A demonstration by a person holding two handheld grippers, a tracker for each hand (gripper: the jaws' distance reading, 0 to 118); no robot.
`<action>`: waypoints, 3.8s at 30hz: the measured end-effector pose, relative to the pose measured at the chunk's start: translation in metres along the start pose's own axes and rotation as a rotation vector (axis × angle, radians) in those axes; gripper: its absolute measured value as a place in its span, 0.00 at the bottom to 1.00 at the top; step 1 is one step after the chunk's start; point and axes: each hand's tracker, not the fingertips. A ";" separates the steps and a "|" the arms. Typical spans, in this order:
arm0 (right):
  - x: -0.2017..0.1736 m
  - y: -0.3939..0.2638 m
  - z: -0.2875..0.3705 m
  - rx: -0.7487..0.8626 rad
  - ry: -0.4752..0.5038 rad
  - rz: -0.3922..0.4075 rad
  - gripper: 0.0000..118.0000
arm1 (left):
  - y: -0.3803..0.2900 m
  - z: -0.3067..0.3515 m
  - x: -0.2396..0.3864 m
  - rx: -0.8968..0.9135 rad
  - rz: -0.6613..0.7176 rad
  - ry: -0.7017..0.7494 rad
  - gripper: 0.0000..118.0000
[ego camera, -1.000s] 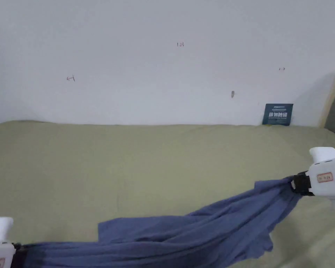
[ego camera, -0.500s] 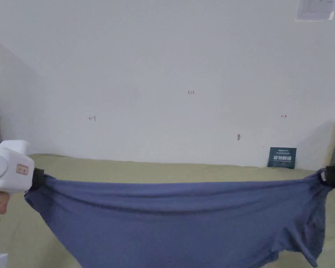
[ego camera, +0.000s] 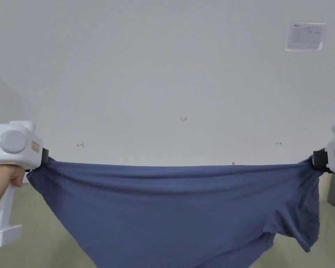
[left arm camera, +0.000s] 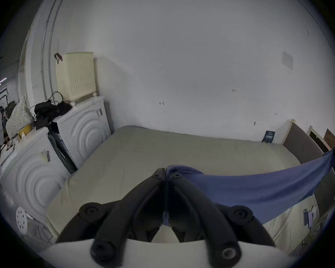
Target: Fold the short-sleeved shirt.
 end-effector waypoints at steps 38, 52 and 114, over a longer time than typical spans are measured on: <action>0.017 -0.312 0.033 -0.334 0.008 -0.049 0.05 | -0.309 -0.021 -0.028 -0.271 -0.165 -0.004 0.01; 0.038 -0.434 0.085 -0.460 0.009 -0.128 0.08 | -0.412 0.027 -0.066 -0.429 -0.028 -0.093 0.01; -0.217 -0.411 0.137 -0.127 0.180 0.125 0.06 | -0.417 -0.013 -0.085 -0.538 -0.072 -0.262 0.08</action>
